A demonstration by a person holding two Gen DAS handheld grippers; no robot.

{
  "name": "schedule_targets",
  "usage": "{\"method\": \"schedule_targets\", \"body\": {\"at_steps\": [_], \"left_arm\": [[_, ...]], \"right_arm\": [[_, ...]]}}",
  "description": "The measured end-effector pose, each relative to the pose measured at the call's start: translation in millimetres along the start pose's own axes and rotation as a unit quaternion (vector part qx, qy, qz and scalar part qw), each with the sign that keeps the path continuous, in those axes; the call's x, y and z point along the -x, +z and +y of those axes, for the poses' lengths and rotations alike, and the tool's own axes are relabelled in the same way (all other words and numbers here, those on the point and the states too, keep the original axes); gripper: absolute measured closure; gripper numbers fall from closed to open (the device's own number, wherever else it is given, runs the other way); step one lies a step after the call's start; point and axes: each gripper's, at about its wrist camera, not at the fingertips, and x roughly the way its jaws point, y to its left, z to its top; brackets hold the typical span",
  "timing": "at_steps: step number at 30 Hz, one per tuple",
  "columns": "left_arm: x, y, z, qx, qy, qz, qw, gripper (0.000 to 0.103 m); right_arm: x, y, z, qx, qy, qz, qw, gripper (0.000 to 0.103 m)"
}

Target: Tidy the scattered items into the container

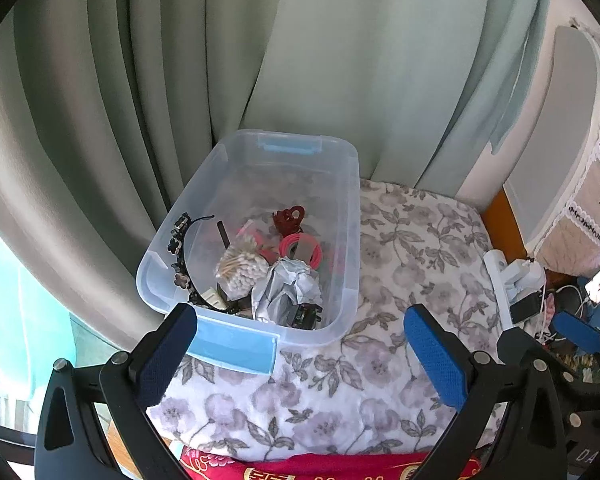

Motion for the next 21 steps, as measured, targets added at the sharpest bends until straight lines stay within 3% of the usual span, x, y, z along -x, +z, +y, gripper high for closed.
{"method": "schedule_targets", "body": {"at_steps": [21], "left_arm": [[-11.9, 17.3, 9.4, 0.015, -0.023, -0.006, 0.9996, 0.0]], "right_arm": [[-9.3, 14.9, 8.7, -0.001, -0.018, -0.001, 1.0, 0.0]]}}
